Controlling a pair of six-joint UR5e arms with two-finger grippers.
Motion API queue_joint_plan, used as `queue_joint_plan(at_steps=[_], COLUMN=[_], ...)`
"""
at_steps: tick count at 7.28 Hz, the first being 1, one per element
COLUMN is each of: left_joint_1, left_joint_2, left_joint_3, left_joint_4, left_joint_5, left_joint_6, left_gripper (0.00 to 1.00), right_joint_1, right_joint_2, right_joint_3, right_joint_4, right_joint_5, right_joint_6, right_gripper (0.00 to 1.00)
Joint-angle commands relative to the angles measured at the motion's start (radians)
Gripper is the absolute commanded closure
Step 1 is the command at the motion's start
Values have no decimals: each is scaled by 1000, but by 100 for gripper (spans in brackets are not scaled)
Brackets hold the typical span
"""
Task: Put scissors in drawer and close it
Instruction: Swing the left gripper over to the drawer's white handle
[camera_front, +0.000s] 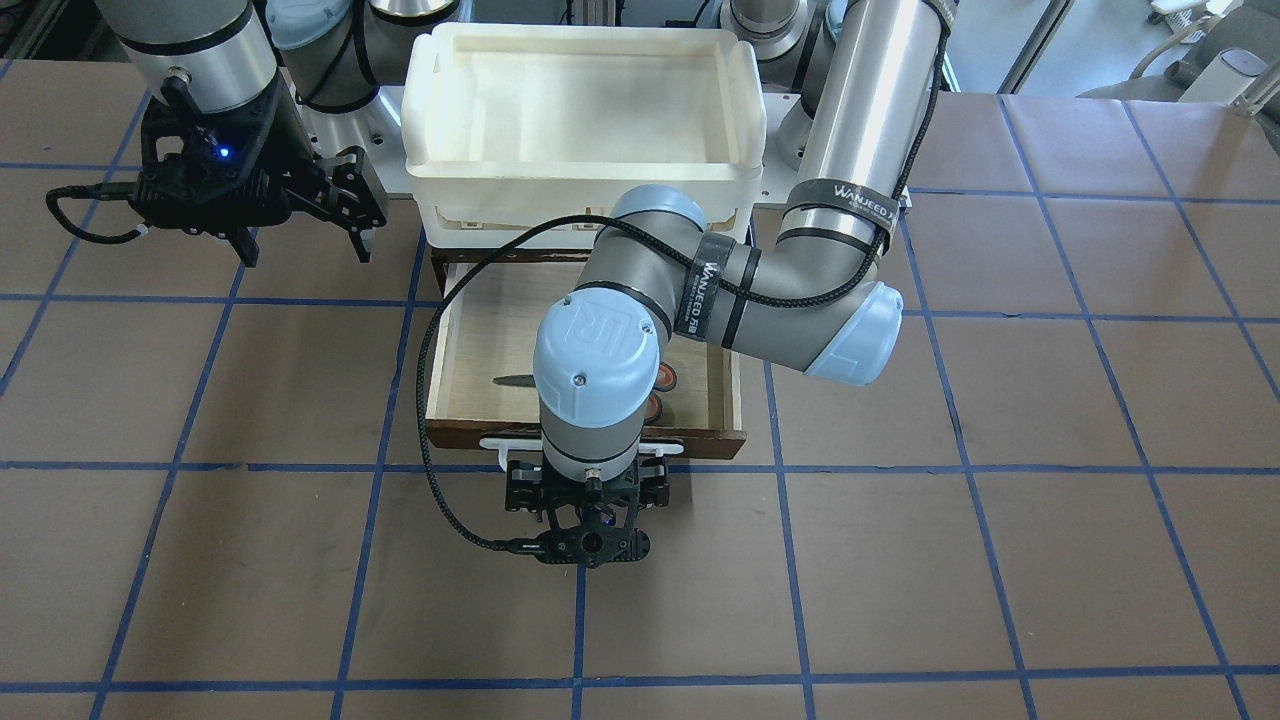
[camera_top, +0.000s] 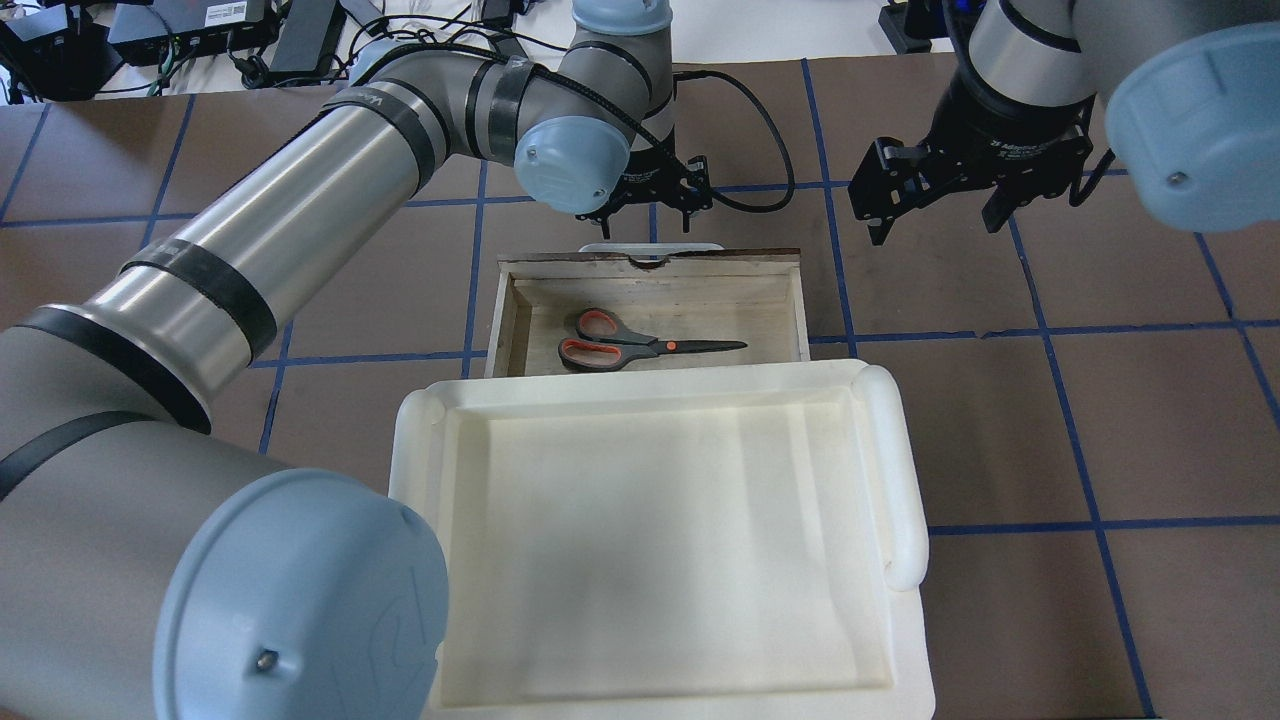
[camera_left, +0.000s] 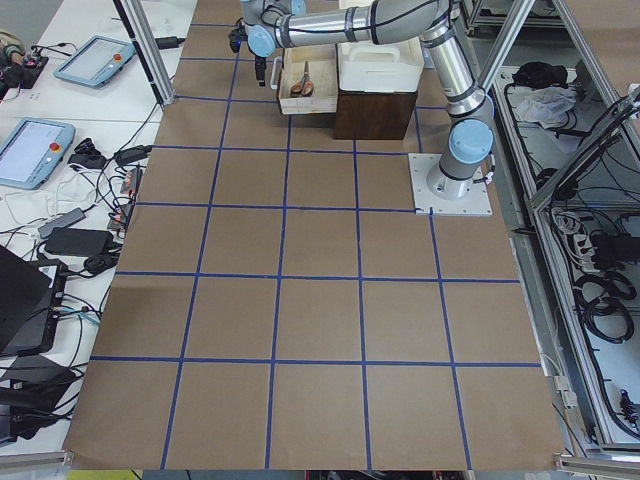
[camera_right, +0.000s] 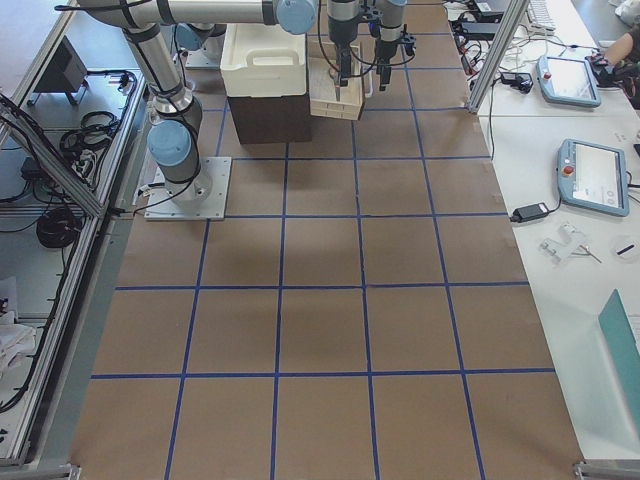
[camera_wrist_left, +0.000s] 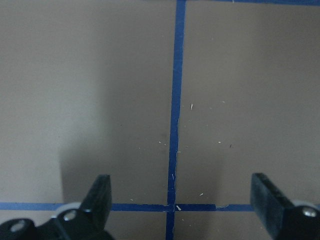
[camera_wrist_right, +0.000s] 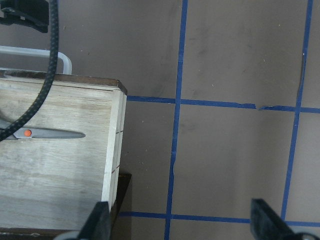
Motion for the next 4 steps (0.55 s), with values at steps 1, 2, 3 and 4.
queue_joint_plan(at_steps=[1,2,3,4], left_joint_1=[-3,-3,-3,-1], left_joint_2=[-37,-50,-62,-83], left_joint_3=[13,14,24,36], left_joint_4=[0,0,1,-5], left_joint_5=[1,3,3,4], left_joint_6=[16,39,45,47], left_gripper=[0,0,0,0], right_joint_1=[2,0,2,2], right_joint_2=[0,0,0,2], right_joint_3=[0,0,2,3], right_joint_4=[4,4,6,4], right_joint_5=[-3,-5,-9,-5], right_joint_6=[0,0,1,1], right_gripper=[0,0,0,0])
